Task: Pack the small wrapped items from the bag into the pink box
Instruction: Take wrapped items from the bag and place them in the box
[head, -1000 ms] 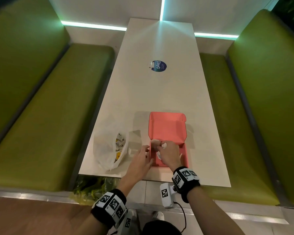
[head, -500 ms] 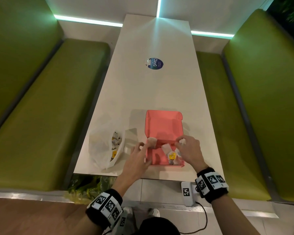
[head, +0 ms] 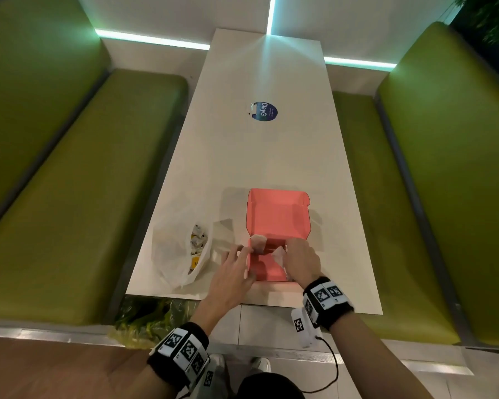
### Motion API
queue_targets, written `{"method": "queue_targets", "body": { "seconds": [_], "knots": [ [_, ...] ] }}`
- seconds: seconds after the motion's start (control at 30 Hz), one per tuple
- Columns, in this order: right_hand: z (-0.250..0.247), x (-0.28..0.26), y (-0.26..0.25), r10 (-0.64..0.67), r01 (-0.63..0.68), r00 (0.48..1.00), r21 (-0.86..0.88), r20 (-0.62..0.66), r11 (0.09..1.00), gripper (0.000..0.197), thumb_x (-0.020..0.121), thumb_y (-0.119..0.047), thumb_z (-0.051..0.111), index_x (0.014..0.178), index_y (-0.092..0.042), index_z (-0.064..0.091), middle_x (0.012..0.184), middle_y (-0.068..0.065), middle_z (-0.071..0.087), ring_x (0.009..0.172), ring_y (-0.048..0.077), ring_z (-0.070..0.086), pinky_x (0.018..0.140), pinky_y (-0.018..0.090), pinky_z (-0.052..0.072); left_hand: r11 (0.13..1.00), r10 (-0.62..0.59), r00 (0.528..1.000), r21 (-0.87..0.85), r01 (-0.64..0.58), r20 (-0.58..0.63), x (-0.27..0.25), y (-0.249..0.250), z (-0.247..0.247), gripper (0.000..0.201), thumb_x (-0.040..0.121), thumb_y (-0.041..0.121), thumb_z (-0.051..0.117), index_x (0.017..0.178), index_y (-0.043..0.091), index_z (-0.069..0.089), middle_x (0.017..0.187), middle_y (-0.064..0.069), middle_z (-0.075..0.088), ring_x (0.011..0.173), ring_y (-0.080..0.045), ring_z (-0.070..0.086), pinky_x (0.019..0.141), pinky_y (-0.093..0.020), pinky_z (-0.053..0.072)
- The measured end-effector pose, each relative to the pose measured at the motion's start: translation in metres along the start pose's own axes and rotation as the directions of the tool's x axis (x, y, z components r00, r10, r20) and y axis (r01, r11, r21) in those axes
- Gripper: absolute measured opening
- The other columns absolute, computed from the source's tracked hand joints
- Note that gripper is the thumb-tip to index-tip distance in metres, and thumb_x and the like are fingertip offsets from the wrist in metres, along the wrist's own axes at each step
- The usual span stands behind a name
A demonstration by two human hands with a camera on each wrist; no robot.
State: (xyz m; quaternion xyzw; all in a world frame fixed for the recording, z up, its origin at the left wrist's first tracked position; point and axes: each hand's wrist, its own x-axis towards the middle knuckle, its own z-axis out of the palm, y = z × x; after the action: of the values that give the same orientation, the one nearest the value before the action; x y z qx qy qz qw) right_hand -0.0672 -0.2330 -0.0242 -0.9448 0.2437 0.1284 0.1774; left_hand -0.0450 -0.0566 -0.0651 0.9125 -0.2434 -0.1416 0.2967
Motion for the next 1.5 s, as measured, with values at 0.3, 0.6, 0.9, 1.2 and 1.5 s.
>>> {"method": "queue_targets", "body": {
  "seconds": [0.3, 0.6, 0.9, 1.2, 1.5],
  "knots": [
    [-0.030, -0.026, 0.020, 0.013, 0.093, 0.986, 0.606, -0.169, 0.790, 0.008, 0.087, -0.015, 0.071, 0.081, -0.012, 0.068, 0.082, -0.001, 0.065, 0.070, 0.002, 0.057, 0.056, 0.006, 0.040, 0.959, 0.142, 0.977, -0.224, -0.176, -0.160, 0.013, 0.032, -0.026, 0.042, 0.095, 0.042, 0.053, 0.134, 0.028, 0.049, 0.134, 0.005, 0.044, 0.120, -0.014, 0.040, 0.095, -0.026, 0.039],
    [-0.050, -0.032, 0.003, -0.131, 0.291, 0.952, 0.686, -0.277, 0.667, 0.004, 0.089, -0.016, 0.071, 0.089, -0.018, 0.075, 0.082, -0.008, 0.072, 0.080, 0.005, 0.064, 0.068, 0.012, 0.047, 0.792, 0.204, 0.952, -0.533, -0.299, -0.230, 0.041, 0.075, -0.057, 0.007, 0.096, 0.012, 0.063, 0.091, 0.015, 0.066, 0.081, 0.010, 0.067, 0.073, -0.002, 0.063, 0.063, -0.016, 0.048],
    [-0.047, -0.041, 0.002, -0.107, 0.231, 0.971, 0.729, -0.213, 0.644, 0.013, 0.088, -0.019, 0.073, 0.099, -0.013, 0.073, 0.095, 0.000, 0.071, 0.072, -0.012, 0.061, 0.058, 0.005, 0.046, 0.815, 0.177, 0.965, -0.520, -0.255, -0.195, 0.046, 0.054, -0.068, 0.008, 0.095, 0.011, 0.064, 0.092, 0.017, 0.069, 0.077, 0.021, 0.063, 0.074, -0.001, 0.057, 0.065, -0.013, 0.040],
    [-0.053, -0.038, -0.012, -0.193, 0.345, 0.938, 0.716, -0.289, 0.607, 0.006, 0.088, -0.015, 0.071, 0.090, -0.018, 0.076, 0.079, -0.004, 0.075, 0.075, 0.013, 0.069, 0.066, 0.023, 0.053, 0.741, 0.160, 0.973, -0.631, -0.229, -0.165, 0.048, 0.052, -0.067, 0.007, 0.094, 0.012, 0.066, 0.089, 0.011, 0.071, 0.078, 0.009, 0.067, 0.071, -0.009, 0.057, 0.062, -0.026, 0.045],
    [-0.014, -0.023, 0.005, -0.064, 0.134, 0.990, 0.666, -0.128, 0.734, 0.016, 0.085, -0.021, 0.074, 0.070, -0.024, 0.067, 0.068, -0.009, 0.065, 0.055, 0.003, 0.055, 0.052, 0.025, 0.051, 0.903, 0.034, 0.993, -0.422, -0.080, -0.116, 0.027, 0.030, -0.035, 0.027, 0.092, 0.016, 0.066, 0.117, 0.023, 0.061, 0.110, 0.004, 0.060, 0.089, -0.005, 0.057, 0.076, -0.009, 0.043]
  ]
}}
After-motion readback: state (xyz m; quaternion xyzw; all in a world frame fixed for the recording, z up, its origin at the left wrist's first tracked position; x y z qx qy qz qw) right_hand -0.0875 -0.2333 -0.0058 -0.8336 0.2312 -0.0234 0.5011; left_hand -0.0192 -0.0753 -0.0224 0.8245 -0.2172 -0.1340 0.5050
